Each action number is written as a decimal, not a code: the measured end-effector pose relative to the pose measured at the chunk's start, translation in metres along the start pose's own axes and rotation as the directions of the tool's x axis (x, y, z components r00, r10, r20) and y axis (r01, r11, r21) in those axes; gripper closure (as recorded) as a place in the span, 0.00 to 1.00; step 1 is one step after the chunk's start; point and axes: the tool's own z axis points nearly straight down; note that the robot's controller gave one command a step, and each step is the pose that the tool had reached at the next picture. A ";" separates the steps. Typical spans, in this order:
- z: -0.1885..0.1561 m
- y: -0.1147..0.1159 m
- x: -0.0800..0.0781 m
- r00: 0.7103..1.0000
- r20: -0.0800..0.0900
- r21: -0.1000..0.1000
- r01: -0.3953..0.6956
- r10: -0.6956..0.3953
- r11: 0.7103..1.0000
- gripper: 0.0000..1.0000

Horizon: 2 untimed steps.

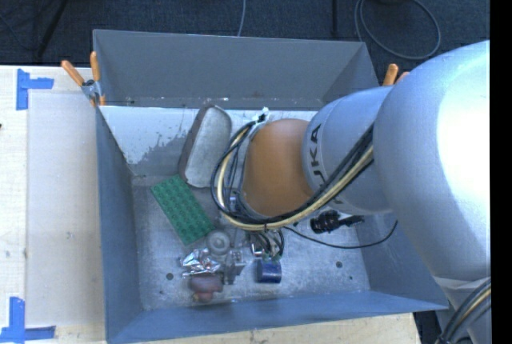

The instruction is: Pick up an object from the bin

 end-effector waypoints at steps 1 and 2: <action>0.001 0.044 0.011 0.965 0.000 0.000 0.262 -0.262 0.965 0.00; 0.000 0.044 0.011 0.965 -0.004 0.000 0.264 -0.264 0.965 1.00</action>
Offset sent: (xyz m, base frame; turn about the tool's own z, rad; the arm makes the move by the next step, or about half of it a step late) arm -0.0120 0.0432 -0.0023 -0.2658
